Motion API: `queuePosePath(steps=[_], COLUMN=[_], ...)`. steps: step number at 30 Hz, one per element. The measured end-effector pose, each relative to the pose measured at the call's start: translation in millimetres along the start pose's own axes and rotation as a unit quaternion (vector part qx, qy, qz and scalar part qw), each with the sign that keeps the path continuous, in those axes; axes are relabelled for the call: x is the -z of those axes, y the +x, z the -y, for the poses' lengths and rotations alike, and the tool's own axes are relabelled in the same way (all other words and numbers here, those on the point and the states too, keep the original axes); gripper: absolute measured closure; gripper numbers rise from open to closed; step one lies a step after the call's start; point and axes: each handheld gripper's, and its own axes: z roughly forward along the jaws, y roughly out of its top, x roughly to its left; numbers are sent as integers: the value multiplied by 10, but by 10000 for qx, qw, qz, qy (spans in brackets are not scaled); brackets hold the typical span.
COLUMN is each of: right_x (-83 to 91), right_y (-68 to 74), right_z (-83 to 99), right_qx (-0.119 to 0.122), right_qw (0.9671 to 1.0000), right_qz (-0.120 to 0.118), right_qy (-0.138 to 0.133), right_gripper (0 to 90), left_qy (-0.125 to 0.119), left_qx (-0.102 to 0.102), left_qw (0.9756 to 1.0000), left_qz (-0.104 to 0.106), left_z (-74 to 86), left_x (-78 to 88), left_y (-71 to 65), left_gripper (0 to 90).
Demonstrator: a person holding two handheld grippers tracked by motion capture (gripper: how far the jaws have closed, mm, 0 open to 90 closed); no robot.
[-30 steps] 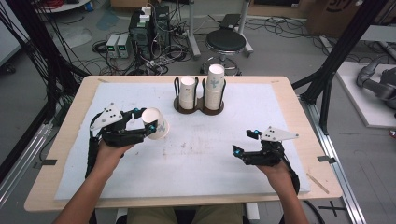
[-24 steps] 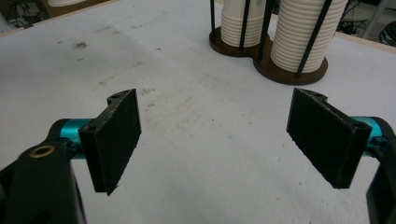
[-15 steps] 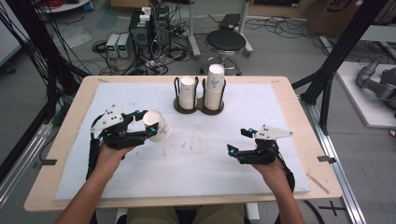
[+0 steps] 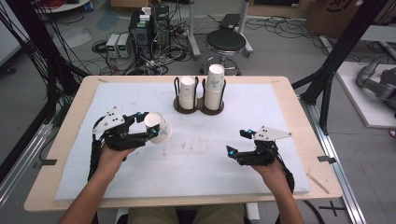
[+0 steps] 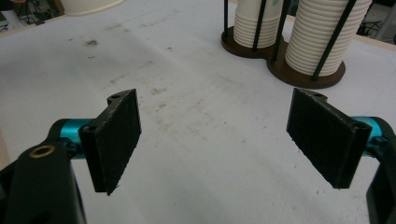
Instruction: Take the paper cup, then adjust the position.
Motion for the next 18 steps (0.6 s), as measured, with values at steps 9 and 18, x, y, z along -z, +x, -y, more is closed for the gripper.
queuePosePath(steps=[9,18], right_x=[-73,-216], right_y=[60,152], right_z=[-49,-124], right_qx=[80,245], right_qw=[9995,9962], right_qz=[-295,-838], right_qy=[-32,-2], right_gripper=[182,182], left_qy=[54,171], left_qx=[-27,-149], left_qw=[9998,9988], left_qz=[163,431], left_z=[-15,-27], left_x=[-14,-63], left_y=[-31,-134], left_gripper=[366,366])
